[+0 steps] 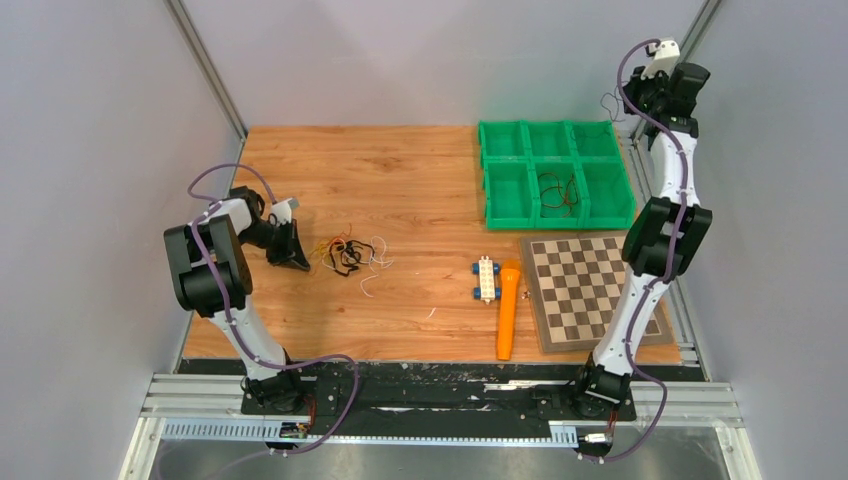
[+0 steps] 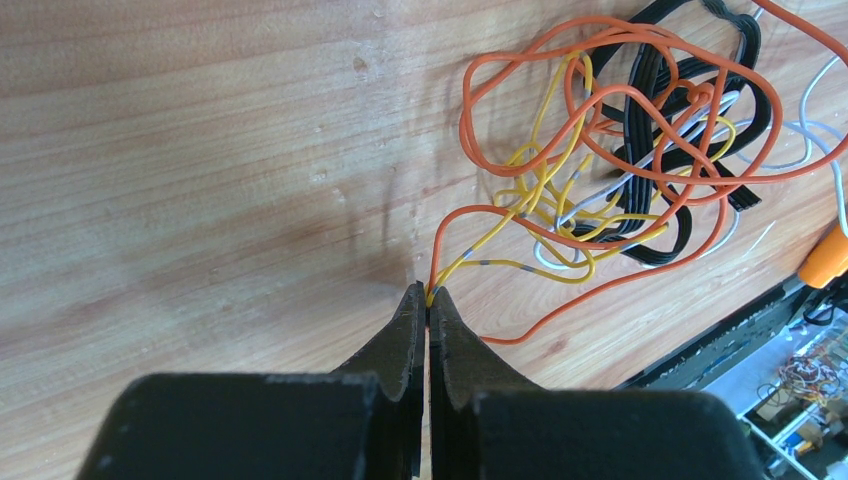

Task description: Untangle the cables

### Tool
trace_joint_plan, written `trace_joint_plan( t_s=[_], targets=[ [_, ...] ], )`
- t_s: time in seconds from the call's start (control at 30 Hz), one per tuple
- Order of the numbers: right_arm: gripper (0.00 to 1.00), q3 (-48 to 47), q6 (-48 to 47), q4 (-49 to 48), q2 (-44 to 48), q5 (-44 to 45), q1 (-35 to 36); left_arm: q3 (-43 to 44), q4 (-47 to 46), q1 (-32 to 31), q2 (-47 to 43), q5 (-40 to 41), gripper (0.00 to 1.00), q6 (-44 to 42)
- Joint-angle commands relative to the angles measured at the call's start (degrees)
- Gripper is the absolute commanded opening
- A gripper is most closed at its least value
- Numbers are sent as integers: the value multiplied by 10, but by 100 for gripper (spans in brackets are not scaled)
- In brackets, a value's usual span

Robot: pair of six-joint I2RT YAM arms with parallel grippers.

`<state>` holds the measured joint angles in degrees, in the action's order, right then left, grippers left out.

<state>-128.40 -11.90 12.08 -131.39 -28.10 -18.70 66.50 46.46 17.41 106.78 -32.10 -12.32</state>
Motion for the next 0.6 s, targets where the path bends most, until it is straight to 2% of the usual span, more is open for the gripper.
trace_joint_plan(
  t_s=[0.0, 0.2, 0.57],
  targets=[
    [0, -6, -23, -66, 8, 64, 4, 17, 6, 3, 2, -6, 0, -5],
    [0, -3, -26, -109, 28, 116, -12, 22, 9, 3, 9, -6, 0, -5],
    [0, -3, -43, -143, 16, 109, -15, 24, 10, 4, 11, -3, 0, -6]
  ],
)
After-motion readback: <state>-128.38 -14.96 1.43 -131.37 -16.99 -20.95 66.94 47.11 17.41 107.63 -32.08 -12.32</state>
